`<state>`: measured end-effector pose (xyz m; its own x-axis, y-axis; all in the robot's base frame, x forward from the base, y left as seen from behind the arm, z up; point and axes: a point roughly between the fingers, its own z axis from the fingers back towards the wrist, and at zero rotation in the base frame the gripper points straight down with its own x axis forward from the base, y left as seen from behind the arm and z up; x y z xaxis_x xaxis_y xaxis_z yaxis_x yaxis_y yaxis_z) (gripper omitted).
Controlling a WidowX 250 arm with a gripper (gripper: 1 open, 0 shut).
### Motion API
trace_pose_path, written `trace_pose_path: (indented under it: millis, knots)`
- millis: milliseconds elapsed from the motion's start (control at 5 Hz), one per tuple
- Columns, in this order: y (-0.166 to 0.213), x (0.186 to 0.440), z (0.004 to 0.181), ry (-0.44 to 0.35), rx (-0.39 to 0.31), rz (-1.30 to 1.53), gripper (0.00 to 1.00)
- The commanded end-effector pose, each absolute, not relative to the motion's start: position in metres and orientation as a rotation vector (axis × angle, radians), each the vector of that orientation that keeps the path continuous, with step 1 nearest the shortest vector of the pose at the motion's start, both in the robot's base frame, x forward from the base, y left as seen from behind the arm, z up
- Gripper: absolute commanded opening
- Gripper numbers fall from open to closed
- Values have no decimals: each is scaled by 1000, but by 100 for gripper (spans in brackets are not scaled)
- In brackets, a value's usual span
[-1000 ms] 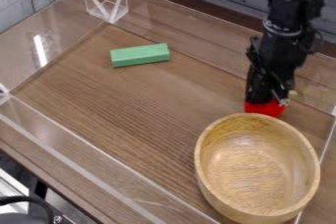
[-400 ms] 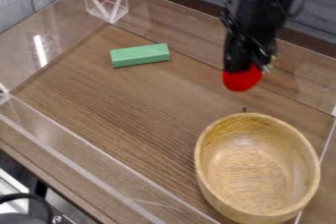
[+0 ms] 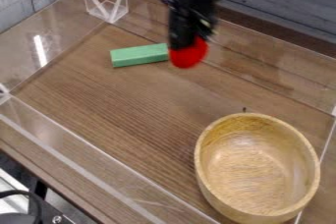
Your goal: Move the red object to the left side of the table
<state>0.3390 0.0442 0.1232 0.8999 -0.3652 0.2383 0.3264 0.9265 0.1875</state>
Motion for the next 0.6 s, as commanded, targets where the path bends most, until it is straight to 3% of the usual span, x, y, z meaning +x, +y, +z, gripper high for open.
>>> trace_pose_path:
  millis: [0, 400]
  knots:
    - [85, 330, 143, -321, 186, -279, 0]
    - [152, 307, 128, -300, 207, -208, 0]
